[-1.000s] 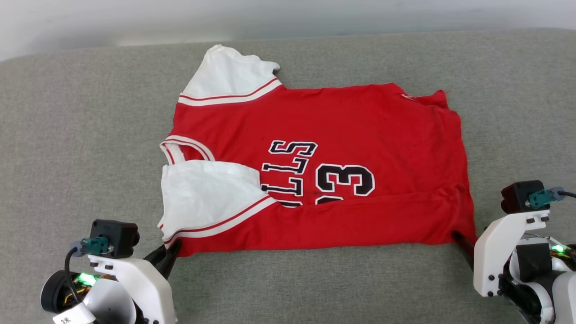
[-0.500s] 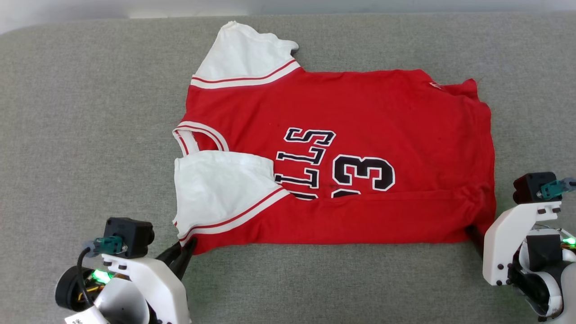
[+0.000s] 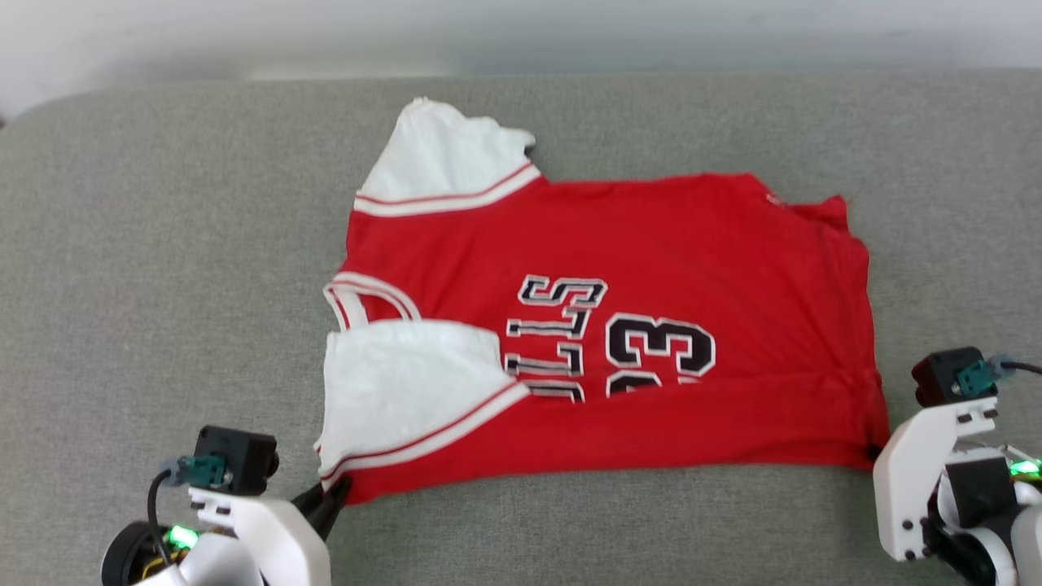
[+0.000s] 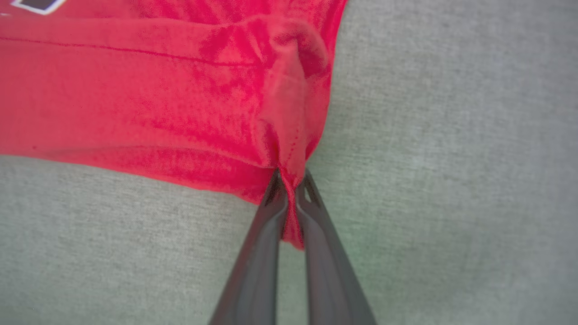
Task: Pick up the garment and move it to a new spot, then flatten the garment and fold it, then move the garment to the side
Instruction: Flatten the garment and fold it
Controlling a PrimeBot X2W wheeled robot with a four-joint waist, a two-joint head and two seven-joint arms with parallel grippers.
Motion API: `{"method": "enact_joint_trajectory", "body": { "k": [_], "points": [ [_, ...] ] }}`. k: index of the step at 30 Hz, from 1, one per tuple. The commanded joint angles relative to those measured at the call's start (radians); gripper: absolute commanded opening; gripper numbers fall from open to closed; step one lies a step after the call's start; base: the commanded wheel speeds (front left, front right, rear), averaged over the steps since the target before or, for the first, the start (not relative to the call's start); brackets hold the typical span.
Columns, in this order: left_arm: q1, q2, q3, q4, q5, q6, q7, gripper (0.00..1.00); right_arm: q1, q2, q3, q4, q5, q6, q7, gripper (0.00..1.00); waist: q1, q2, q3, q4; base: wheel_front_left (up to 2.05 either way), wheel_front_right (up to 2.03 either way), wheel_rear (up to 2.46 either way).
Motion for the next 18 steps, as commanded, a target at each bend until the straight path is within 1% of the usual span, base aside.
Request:
{"method": "enact_joint_trajectory", "body": {
  "k": [1,6,10,14,18],
  "points": [
    [0.029,0.009,0.001,-0.002,-0.008,0.009,0.002,0.00,0.033,-0.018,0.006,-0.009,-0.001,-0.001,0.009,0.00,-0.0001,0.0000,-0.039,-0.012,0.00,0.00,0.00],
    [0.107,0.043,-0.003,-0.029,-0.022,0.031,0.008,0.00,0.085,-0.031,0.001,-0.068,0.028,-0.001,0.021,0.00,-0.0001,0.0000,-0.100,-0.023,0.00,0.00,0.00],
    [0.174,0.067,-0.018,-0.059,-0.031,0.048,0.017,0.00,0.142,-0.022,-0.030,-0.098,0.045,-0.001,0.025,0.00,-0.0001,0.0000,-0.133,-0.025,0.00,0.00,0.00],
    [0.227,0.077,-0.032,-0.079,-0.042,0.054,0.018,0.00,0.212,-0.004,-0.070,-0.126,0.052,-0.001,0.031,0.00,-0.0001,0.0000,-0.151,-0.024,0.00,0.00,0.00],
    [0.256,0.083,-0.056,-0.061,-0.035,0.050,0.025,0.00,0.282,0.017,-0.106,-0.143,0.057,-0.001,0.038,0.00,-0.0001,0.0000,-0.158,-0.022,0.00,0.00,0.00]
  ]
}}
